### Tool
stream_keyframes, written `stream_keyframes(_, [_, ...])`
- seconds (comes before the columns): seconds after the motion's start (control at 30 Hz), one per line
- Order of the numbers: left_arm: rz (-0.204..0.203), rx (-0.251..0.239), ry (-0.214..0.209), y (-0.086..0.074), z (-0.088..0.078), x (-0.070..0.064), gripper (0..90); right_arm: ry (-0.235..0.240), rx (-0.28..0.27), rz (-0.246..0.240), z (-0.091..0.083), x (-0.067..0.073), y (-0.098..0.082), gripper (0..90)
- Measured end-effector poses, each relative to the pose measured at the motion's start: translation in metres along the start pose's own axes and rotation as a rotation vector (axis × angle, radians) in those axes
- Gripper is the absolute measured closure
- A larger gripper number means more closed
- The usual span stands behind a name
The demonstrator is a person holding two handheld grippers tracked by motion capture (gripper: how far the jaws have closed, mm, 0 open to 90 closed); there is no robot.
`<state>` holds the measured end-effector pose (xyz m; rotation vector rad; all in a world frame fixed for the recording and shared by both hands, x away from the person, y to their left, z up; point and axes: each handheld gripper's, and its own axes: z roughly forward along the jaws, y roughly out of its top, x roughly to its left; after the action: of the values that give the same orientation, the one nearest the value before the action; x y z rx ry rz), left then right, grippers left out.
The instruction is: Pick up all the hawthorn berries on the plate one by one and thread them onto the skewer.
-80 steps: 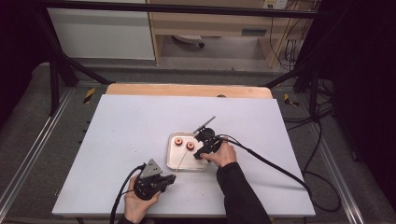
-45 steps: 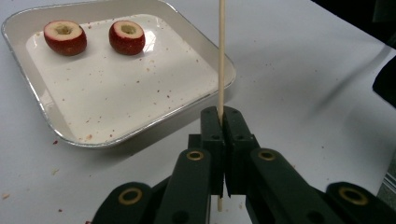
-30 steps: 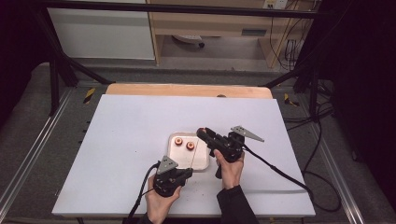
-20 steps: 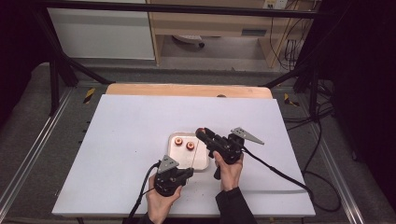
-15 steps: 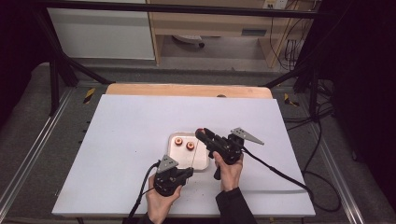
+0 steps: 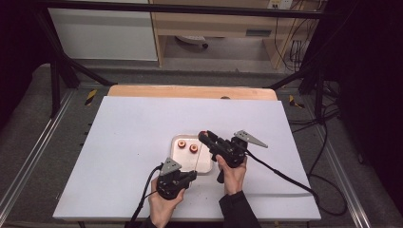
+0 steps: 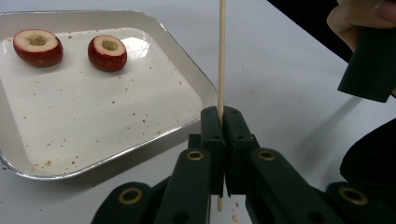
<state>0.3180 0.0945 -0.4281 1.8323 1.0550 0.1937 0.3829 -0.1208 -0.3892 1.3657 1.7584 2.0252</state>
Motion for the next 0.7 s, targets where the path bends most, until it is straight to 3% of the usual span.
stream_keyframes(0.43, [-0.011, -0.003, -0.002, 0.0008, -0.0005, 0.0012, 88.4, 0.008, 0.015, -0.004, 0.0012, -0.0005, -0.0025, 60.0])
stream_keyframes(0.47, [-0.031, -0.007, -0.014, 0.0012, -0.0001, 0.0005, 88.4, 0.01, 0.02, 0.001, 0.0014, 0.0, -0.0034, 60.0])
stream_keyframes(0.7, [-0.057, -0.012, -0.014, 0.0031, 0.0029, -0.0009, 88.4, 0.015, 0.028, -0.023, 0.0013, 0.001, -0.0087, 60.0])
